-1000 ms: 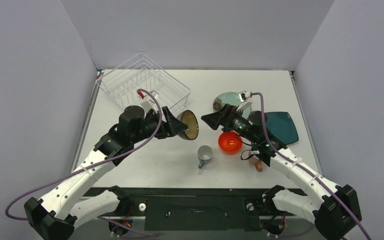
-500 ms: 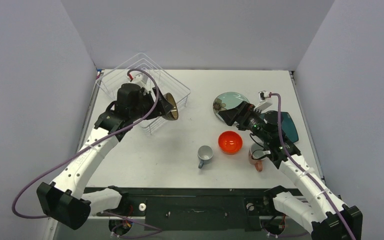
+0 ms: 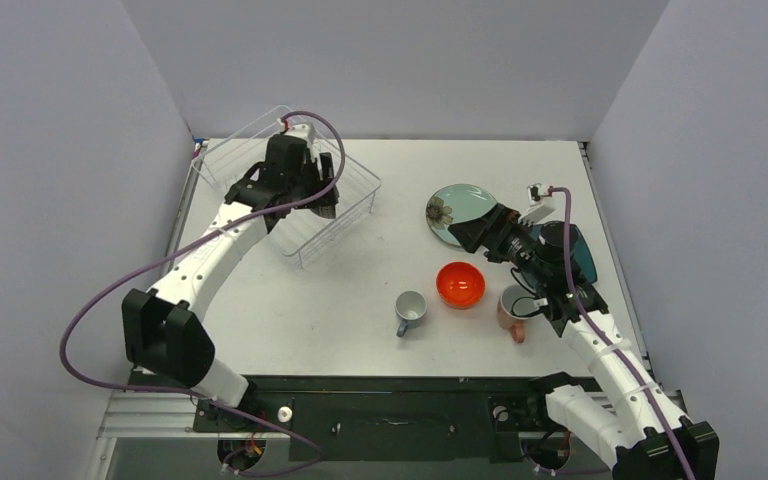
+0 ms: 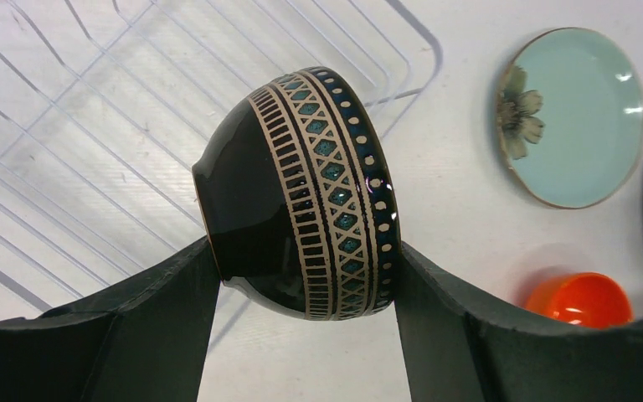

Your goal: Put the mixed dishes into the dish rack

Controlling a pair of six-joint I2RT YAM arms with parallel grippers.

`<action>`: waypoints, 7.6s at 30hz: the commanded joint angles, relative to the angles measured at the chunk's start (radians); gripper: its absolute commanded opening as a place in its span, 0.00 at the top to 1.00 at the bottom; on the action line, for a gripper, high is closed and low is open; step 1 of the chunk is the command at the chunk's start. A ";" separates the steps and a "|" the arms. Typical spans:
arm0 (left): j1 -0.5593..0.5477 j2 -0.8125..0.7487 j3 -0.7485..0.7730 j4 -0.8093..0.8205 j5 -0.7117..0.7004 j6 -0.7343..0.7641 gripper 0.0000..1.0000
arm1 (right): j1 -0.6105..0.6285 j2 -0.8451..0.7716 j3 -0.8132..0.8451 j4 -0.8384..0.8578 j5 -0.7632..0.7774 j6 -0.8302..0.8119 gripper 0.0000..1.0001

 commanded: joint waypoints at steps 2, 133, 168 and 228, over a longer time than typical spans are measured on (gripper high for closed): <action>0.007 0.091 0.135 0.094 -0.089 0.199 1.00 | -0.050 -0.045 -0.025 0.009 -0.066 -0.020 0.16; 0.188 0.215 0.256 -0.102 0.426 0.026 0.04 | 0.066 -0.029 0.024 -0.247 0.208 -0.108 0.19; -0.183 -0.418 -0.148 0.156 0.059 0.211 0.04 | 0.215 0.390 0.210 -0.637 0.687 -0.269 0.54; -0.102 -0.063 -0.245 0.630 0.965 -0.298 0.04 | 0.205 -0.021 -0.004 0.051 0.254 -0.013 1.00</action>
